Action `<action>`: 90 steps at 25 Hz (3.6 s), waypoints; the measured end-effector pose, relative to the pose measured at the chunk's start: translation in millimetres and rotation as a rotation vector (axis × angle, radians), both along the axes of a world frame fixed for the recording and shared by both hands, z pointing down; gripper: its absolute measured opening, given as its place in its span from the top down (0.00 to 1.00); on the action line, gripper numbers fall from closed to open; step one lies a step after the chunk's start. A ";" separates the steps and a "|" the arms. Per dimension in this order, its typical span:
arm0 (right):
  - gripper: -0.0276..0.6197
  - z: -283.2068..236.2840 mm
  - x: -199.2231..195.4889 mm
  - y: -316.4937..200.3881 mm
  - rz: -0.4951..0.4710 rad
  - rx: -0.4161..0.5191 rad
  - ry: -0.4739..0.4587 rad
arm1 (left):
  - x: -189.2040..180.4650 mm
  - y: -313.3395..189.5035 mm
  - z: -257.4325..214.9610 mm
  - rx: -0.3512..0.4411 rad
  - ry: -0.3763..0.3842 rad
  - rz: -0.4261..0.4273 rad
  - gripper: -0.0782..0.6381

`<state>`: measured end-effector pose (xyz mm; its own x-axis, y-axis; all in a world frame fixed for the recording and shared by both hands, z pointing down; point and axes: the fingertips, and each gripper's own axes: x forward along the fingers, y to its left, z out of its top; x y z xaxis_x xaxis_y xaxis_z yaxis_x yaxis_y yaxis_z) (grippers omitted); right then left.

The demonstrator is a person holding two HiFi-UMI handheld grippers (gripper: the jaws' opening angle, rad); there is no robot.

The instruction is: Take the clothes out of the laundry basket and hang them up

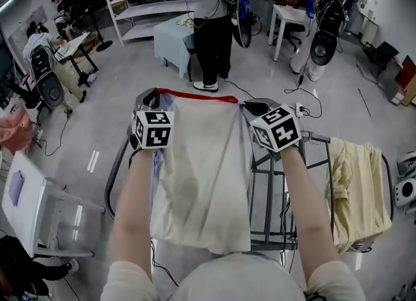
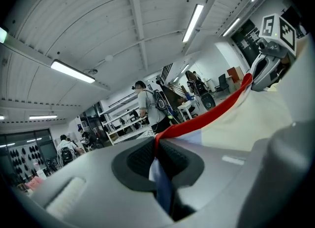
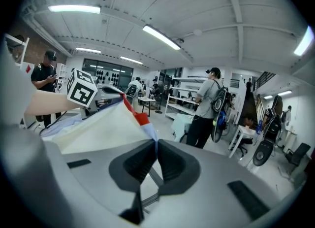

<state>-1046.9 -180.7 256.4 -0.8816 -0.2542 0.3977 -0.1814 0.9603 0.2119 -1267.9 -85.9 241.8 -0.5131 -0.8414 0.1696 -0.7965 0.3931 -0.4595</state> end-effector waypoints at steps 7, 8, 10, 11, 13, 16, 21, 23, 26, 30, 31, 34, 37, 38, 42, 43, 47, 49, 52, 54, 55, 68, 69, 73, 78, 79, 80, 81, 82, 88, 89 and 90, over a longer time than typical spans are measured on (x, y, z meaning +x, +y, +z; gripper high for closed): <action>0.93 38.2 -11.1 -50.6 0.092 -0.049 0.035 | -12.6 -56.5 39.0 -0.114 -0.039 0.035 0.86; 0.93 43.6 -11.8 -58.0 0.111 -0.056 0.037 | -13.2 -64.4 42.6 -0.123 -0.040 0.042 0.86; 0.93 54.0 -12.8 -72.2 0.152 -0.079 0.037 | -14.7 -80.0 50.8 -0.134 -0.020 0.054 0.86; 0.93 59.5 -13.1 -78.3 0.171 -0.093 0.038 | -15.5 -87.3 56.5 -0.141 -0.003 0.059 0.86; 0.93 72.5 -13.7 -88.0 0.203 -0.115 0.052 | -16.9 -100.0 71.0 -0.166 0.023 0.070 0.85; 0.93 94.4 -14.6 -97.0 0.229 -0.135 0.097 | -16.7 -112.9 95.2 -0.211 0.050 0.082 0.85; 0.91 119.6 -11.7 -100.5 0.229 -0.150 0.159 | -11.0 -117.8 135.5 -0.306 0.108 0.098 0.85; 0.86 126.7 -8.7 -102.4 0.235 -0.156 0.186 | -8.9 -116.8 151.0 -0.365 0.156 0.105 0.83; 0.77 138.7 -0.9 -104.2 0.263 -0.159 0.249 | -4.6 -109.9 170.8 -0.435 0.287 0.136 0.54; 0.70 146.4 9.7 -100.7 0.285 -0.146 0.296 | 1.5 -94.5 178.1 -0.465 0.337 0.160 0.48; 0.70 145.6 12.1 -100.1 0.293 -0.144 0.295 | 2.9 -91.6 176.7 -0.461 0.325 0.161 0.48; 0.70 140.0 19.2 -94.7 0.318 -0.144 0.269 | 7.8 -83.4 166.5 -0.418 0.297 0.149 0.48; 0.71 128.3 26.9 -82.3 0.332 -0.136 0.222 | 23.3 -73.2 153.1 -0.352 0.333 0.165 0.48; 0.73 122.8 28.8 -76.8 0.331 -0.131 0.202 | 28.9 -69.7 147.0 -0.320 0.350 0.170 0.49; 0.76 95.9 40.1 -52.6 0.332 -0.107 0.115 | 49.5 -56.1 116.4 -0.190 0.396 0.170 0.63; 0.78 88.6 44.0 -46.2 0.335 -0.100 0.094 | 56.8 -51.9 108.2 -0.171 0.402 0.177 0.65; 0.88 63.4 62.7 -16.6 0.363 -0.065 0.016 | 84.7 -28.6 84.6 -0.129 0.392 0.210 0.74; 0.91 53.4 74.3 0.3 0.379 -0.053 -0.015 | 99.5 -13.0 76.0 -0.111 0.385 0.224 0.81; 0.95 35.0 93.9 27.8 0.395 -0.035 -0.068 | 126.0 13.7 63.0 -0.084 0.386 0.251 0.87; 0.95 23.4 106.4 47.5 0.399 -0.026 -0.102 | 144.9 32.5 55.3 -0.066 0.378 0.275 0.87; 0.95 19.1 111.9 57.9 0.399 -0.022 -0.117 | 154.2 42.3 52.5 -0.058 0.371 0.287 0.87; 0.95 -7.6 190.5 218.5 0.373 0.012 -0.226 | 259.7 190.2 17.9 0.015 0.283 0.389 0.88; 0.95 -5.3 196.6 231.6 0.371 0.009 -0.229 | 266.0 202.0 16.7 0.021 0.283 0.392 0.88; 0.95 3.9 221.8 281.0 0.365 -0.004 -0.245 | 294.0 245.7 9.3 0.061 0.296 0.415 0.88; 0.95 6.4 255.1 336.5 0.354 -0.019 -0.272 | 333.1 298.5 8.8 0.110 0.389 0.435 0.88; 0.95 6.1 261.8 346.3 0.348 -0.017 -0.278 | 340.6 307.7 11.1 0.115 0.404 0.435 0.88; 0.95 5.8 268.7 355.6 0.341 -0.014 -0.283 | 348.2 316.5 13.6 0.119 0.418 0.436 0.88; 0.95 6.0 276.1 364.4 0.334 -0.009 -0.287 | 355.8 325.0 15.9 0.124 0.432 0.437 0.88; 0.95 6.8 284.1 372.6 0.328 -0.004 -0.288 | 363.5 333.2 17.7 0.131 0.447 0.439 0.88; 0.95 13.2 338.5 408.2 0.317 0.010 -0.282 | 419.8 366.9 23.5 0.185 0.543 0.466 0.88; 0.95 13.7 349.0 413.2 0.315 0.010 -0.286 | 431.6 371.2 24.7 0.190 0.550 0.469 0.88; 0.95 14.6 360.1 417.6 0.313 0.009 -0.290 | 444.1 374.8 26.4 0.195 0.555 0.472 0.88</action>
<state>-686.9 237.0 271.0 -0.8363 -0.5297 0.1415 -0.5172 0.8478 0.1172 -823.8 288.9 268.2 0.0264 -0.9920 0.1234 -0.9947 -0.0139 0.1015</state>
